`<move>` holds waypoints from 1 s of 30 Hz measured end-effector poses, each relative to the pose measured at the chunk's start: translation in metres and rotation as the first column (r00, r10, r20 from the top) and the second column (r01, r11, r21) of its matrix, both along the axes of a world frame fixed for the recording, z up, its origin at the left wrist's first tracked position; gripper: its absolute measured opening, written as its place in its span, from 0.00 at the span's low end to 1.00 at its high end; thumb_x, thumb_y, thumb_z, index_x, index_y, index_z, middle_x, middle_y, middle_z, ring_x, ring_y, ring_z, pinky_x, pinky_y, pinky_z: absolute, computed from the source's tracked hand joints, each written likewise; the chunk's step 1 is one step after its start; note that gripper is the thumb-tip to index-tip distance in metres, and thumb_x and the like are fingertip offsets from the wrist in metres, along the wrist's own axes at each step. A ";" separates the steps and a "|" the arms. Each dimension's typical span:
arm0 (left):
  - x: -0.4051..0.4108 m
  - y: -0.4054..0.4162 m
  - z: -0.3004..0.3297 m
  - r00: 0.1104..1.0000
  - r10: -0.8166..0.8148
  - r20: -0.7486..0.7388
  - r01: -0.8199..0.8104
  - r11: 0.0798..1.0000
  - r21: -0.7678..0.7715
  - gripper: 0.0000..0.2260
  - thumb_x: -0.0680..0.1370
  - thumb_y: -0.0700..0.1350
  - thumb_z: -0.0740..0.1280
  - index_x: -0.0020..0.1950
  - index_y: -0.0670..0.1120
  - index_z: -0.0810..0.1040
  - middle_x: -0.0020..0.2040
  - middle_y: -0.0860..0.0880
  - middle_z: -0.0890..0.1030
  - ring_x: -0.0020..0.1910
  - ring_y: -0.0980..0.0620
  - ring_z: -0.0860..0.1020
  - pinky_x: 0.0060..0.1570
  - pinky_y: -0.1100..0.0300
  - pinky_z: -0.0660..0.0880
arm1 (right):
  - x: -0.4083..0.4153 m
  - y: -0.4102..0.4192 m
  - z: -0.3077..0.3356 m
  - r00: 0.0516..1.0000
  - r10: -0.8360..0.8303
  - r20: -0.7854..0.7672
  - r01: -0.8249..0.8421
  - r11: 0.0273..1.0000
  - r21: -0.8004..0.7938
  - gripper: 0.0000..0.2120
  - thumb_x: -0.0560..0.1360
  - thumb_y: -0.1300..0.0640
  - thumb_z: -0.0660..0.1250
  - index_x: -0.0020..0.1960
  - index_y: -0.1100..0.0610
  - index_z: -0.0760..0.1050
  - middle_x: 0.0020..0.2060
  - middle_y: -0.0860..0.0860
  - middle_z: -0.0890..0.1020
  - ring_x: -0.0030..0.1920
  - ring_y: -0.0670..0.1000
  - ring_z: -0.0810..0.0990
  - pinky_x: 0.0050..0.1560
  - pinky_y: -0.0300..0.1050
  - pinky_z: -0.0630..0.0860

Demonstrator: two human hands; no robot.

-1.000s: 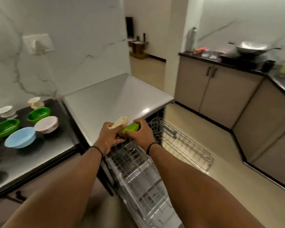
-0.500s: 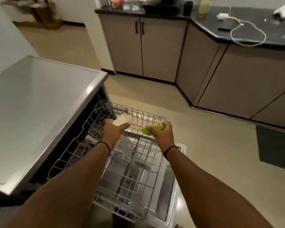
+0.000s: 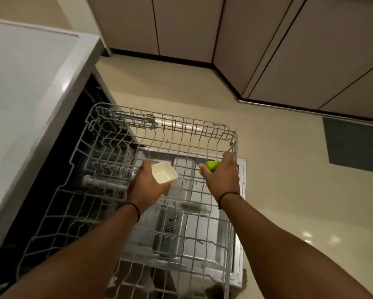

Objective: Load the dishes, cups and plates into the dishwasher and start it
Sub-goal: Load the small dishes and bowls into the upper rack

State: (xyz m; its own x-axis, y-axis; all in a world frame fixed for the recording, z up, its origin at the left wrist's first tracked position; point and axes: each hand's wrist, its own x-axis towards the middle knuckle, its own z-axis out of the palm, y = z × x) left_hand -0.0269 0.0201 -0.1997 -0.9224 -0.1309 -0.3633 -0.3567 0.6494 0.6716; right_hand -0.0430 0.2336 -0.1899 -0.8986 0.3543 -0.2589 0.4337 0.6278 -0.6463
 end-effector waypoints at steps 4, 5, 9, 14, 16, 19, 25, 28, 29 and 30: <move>-0.014 -0.009 -0.021 0.996 -0.078 -0.050 0.079 0.997 0.005 0.30 0.66 0.51 0.79 0.61 0.53 0.65 0.54 0.49 0.77 0.50 0.48 0.78 0.42 0.52 0.80 | -0.030 -0.011 -0.022 0.994 0.077 0.078 -0.088 0.984 0.153 0.37 0.72 0.42 0.71 0.71 0.53 0.55 0.56 0.58 0.73 0.53 0.59 0.77 0.51 0.53 0.79; -0.018 -0.012 -0.027 0.994 -0.084 -0.070 0.084 0.996 -0.010 0.30 0.66 0.51 0.79 0.60 0.53 0.66 0.53 0.49 0.76 0.48 0.48 0.78 0.41 0.53 0.79 | -0.036 -0.016 -0.029 0.990 0.084 0.117 -0.103 0.979 0.174 0.39 0.72 0.42 0.71 0.72 0.53 0.54 0.57 0.59 0.73 0.53 0.60 0.77 0.50 0.51 0.78; -0.027 -0.023 -0.043 0.988 -0.086 -0.132 0.086 0.996 -0.007 0.28 0.65 0.50 0.80 0.57 0.53 0.67 0.49 0.50 0.76 0.45 0.50 0.78 0.35 0.58 0.75 | -0.053 -0.028 -0.051 0.979 0.069 0.193 -0.111 0.970 0.216 0.43 0.71 0.38 0.71 0.74 0.53 0.51 0.54 0.58 0.75 0.51 0.59 0.78 0.44 0.49 0.75; -0.026 -0.026 -0.054 0.977 -0.117 -0.180 0.119 0.993 0.002 0.29 0.65 0.49 0.80 0.57 0.55 0.65 0.50 0.48 0.77 0.45 0.48 0.78 0.37 0.51 0.80 | -0.061 -0.040 -0.071 0.978 0.058 0.200 -0.113 0.955 0.273 0.41 0.70 0.37 0.70 0.72 0.52 0.52 0.55 0.58 0.74 0.51 0.60 0.78 0.43 0.50 0.75; -0.027 -0.026 -0.057 0.971 -0.139 -0.195 0.141 0.990 -0.004 0.29 0.65 0.50 0.80 0.57 0.55 0.65 0.49 0.49 0.77 0.44 0.48 0.79 0.38 0.49 0.80 | -0.064 -0.041 -0.074 0.977 0.056 0.207 -0.117 0.949 0.294 0.42 0.70 0.36 0.70 0.72 0.52 0.52 0.55 0.58 0.74 0.51 0.60 0.79 0.44 0.52 0.77; -0.028 -0.027 -0.064 0.968 -0.146 -0.202 0.149 0.989 0.003 0.30 0.64 0.51 0.80 0.57 0.54 0.65 0.49 0.49 0.78 0.45 0.47 0.79 0.38 0.48 0.80 | -0.064 -0.040 -0.075 0.976 0.060 0.209 -0.124 0.943 0.308 0.42 0.69 0.35 0.70 0.71 0.52 0.53 0.55 0.58 0.74 0.51 0.60 0.79 0.45 0.53 0.78; -0.029 -0.030 -0.063 0.973 -0.115 -0.200 0.122 0.992 0.020 0.30 0.64 0.51 0.80 0.56 0.56 0.64 0.49 0.50 0.77 0.45 0.49 0.79 0.38 0.50 0.81 | -0.064 -0.038 -0.072 0.967 0.093 0.238 -0.171 0.928 0.332 0.40 0.69 0.33 0.70 0.69 0.52 0.54 0.55 0.58 0.74 0.53 0.60 0.78 0.46 0.52 0.77; -0.033 -0.032 -0.058 0.978 -0.092 -0.187 0.103 0.993 0.049 0.29 0.65 0.51 0.80 0.57 0.55 0.65 0.49 0.50 0.77 0.46 0.49 0.79 0.40 0.50 0.81 | -0.055 -0.037 -0.063 0.985 0.095 0.147 -0.148 0.900 0.409 0.36 0.72 0.33 0.64 0.69 0.54 0.58 0.56 0.58 0.72 0.55 0.60 0.75 0.49 0.52 0.75; -0.034 -0.033 -0.056 0.979 -0.069 -0.190 0.085 0.993 0.078 0.29 0.64 0.51 0.80 0.58 0.55 0.66 0.50 0.50 0.78 0.46 0.49 0.79 0.40 0.50 0.81 | -0.051 -0.039 -0.060 0.990 0.129 0.057 -0.141 0.895 0.423 0.34 0.74 0.35 0.64 0.69 0.55 0.59 0.57 0.58 0.72 0.57 0.58 0.73 0.51 0.51 0.75; -0.034 -0.035 -0.054 0.981 -0.040 -0.190 0.061 0.992 0.108 0.29 0.64 0.51 0.81 0.58 0.54 0.67 0.50 0.50 0.78 0.47 0.50 0.79 0.41 0.50 0.81 | -0.045 -0.043 -0.057 0.981 0.191 -0.025 -0.166 0.906 0.390 0.32 0.75 0.37 0.65 0.69 0.55 0.61 0.59 0.56 0.72 0.58 0.57 0.72 0.55 0.50 0.75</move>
State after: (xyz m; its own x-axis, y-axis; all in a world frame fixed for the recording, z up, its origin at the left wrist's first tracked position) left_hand -0.0613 -0.0149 -0.2540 -0.9798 -0.0501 -0.1937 -0.1865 0.5794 0.7934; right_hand -0.0876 0.1901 -0.2471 -0.9659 0.2472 -0.0773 0.2582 0.8960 -0.3612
